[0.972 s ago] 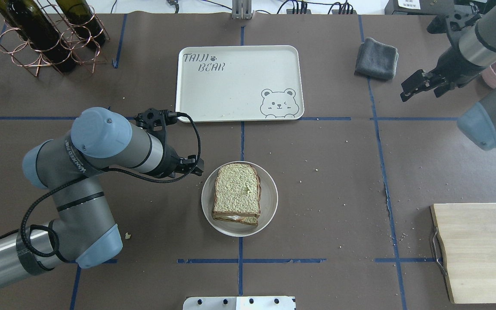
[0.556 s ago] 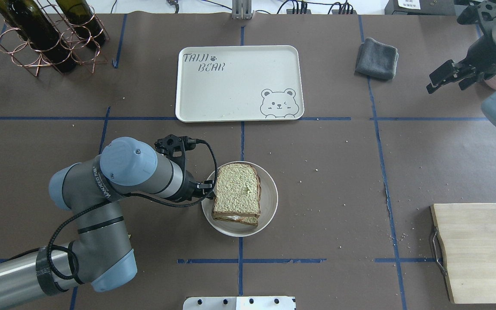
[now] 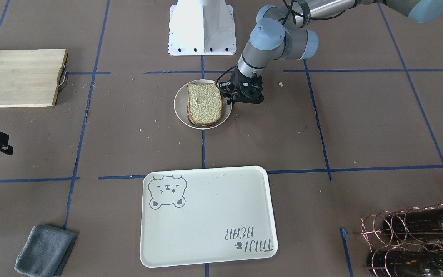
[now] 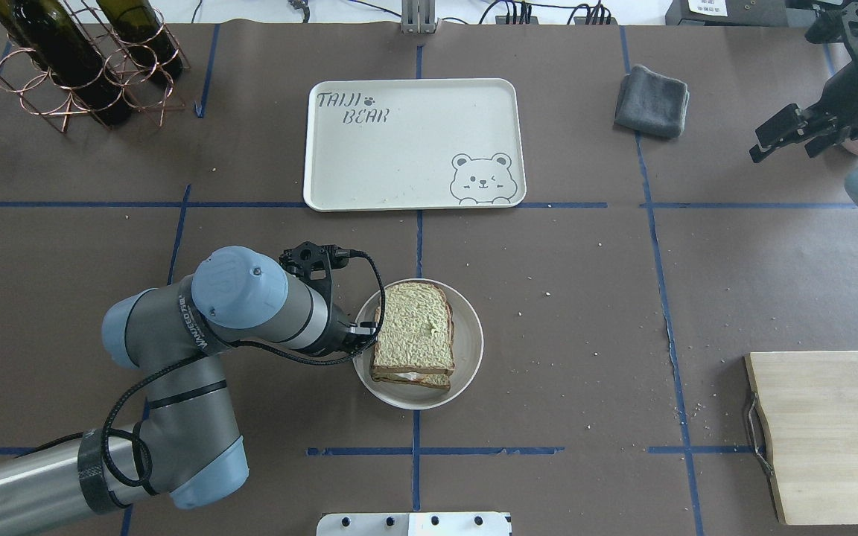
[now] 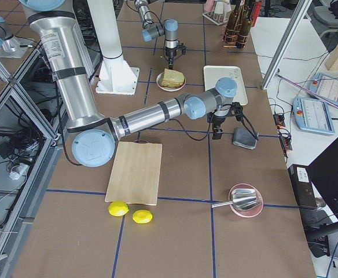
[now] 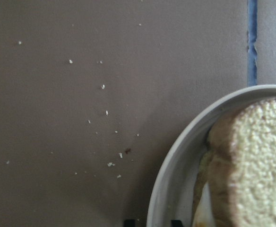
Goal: Make sandwich and place on tray
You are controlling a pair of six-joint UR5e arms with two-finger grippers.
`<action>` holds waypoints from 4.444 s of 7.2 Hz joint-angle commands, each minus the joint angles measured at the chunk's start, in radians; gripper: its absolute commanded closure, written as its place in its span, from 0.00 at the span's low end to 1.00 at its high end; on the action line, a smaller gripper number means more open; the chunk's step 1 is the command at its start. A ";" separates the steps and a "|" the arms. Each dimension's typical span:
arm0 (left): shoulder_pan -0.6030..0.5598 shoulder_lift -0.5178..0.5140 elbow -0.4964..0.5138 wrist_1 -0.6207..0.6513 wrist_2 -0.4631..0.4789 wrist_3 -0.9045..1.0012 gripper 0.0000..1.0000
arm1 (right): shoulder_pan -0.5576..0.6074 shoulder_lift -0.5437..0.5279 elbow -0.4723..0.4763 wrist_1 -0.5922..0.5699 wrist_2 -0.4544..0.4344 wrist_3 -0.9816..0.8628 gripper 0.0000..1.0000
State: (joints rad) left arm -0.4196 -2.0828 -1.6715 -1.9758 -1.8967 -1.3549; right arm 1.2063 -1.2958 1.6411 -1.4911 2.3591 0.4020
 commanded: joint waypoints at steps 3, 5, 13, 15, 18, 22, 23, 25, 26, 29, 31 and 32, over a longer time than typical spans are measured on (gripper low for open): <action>0.001 -0.022 0.044 -0.031 0.001 -0.001 0.93 | 0.009 -0.003 0.000 0.000 0.000 0.000 0.00; -0.002 -0.022 0.030 -0.028 -0.001 -0.001 1.00 | 0.015 -0.002 0.002 0.000 0.000 0.000 0.00; -0.287 -0.081 0.037 -0.017 -0.174 -0.102 1.00 | 0.154 -0.062 -0.130 -0.014 -0.018 -0.341 0.00; -0.320 -0.207 0.207 -0.031 -0.174 -0.328 1.00 | 0.229 -0.083 -0.182 -0.025 -0.021 -0.451 0.00; -0.323 -0.278 0.437 -0.234 -0.164 -0.644 1.00 | 0.262 -0.131 -0.172 -0.009 -0.021 -0.436 0.00; -0.309 -0.379 0.630 -0.371 0.000 -0.848 1.00 | 0.285 -0.171 -0.144 -0.008 -0.015 -0.434 0.00; -0.308 -0.379 0.628 -0.377 0.001 -0.846 1.00 | 0.286 -0.171 -0.138 -0.008 -0.011 -0.433 0.00; -0.282 -0.286 0.531 -0.405 0.007 -0.706 0.00 | 0.289 -0.171 -0.138 -0.009 -0.009 -0.433 0.00; -0.256 -0.164 0.384 -0.397 0.028 -0.546 0.00 | 0.289 -0.171 -0.138 -0.009 -0.009 -0.433 0.00; -0.307 -0.012 0.174 -0.330 0.030 -0.313 0.00 | 0.291 -0.172 -0.141 -0.011 -0.011 -0.433 0.00; -0.374 0.082 -0.011 -0.089 0.027 0.086 0.00 | 0.291 -0.181 -0.141 -0.009 -0.011 -0.433 0.00; -0.452 0.098 -0.054 0.027 -0.023 0.258 0.00 | 0.297 -0.192 -0.139 -0.009 -0.009 -0.434 0.00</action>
State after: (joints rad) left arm -0.7948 -2.0149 -1.6538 -2.0939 -1.8814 -1.3065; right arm 1.4985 -1.4769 1.5005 -1.5008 2.3488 -0.0310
